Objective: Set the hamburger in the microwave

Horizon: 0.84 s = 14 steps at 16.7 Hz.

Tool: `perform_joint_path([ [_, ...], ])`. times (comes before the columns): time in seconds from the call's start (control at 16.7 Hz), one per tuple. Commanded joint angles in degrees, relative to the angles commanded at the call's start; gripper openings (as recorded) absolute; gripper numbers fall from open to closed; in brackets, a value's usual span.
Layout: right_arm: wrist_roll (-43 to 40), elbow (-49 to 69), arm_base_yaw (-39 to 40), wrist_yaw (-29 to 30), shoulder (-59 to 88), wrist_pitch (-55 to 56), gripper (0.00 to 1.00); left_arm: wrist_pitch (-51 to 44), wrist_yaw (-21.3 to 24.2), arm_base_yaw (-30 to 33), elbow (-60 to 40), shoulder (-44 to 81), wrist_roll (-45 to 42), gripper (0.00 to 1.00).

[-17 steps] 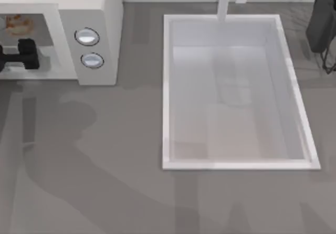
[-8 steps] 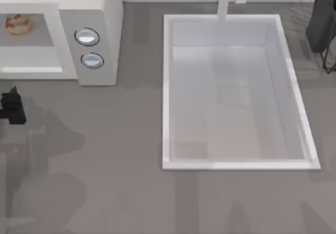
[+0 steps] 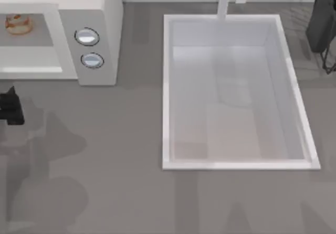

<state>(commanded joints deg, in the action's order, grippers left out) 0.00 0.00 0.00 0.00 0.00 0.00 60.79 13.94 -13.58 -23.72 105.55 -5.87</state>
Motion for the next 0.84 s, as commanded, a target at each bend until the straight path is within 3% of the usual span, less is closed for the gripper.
perform_joint_path([
  [0.18, 0.0, 0.0, 0.0, 0.0, 0.0, 0.0, 1.0, -5.43, -0.09, 0.01, -1.82, -5.01, 0.04, 1.0],
  [0.6, 0.0, 0.0, 0.0, 0.0, 0.0, 0.0, 1.0, -29.3, -0.28, 0.0, -6.11, -20.95, 0.09, 1.0],
  [0.84, 0.0, 0.0, 0.0, 0.0, 0.0, 0.0, 1.0, -33.91, -0.35, -0.02, -8.16, -25.3, 0.11, 1.0],
])
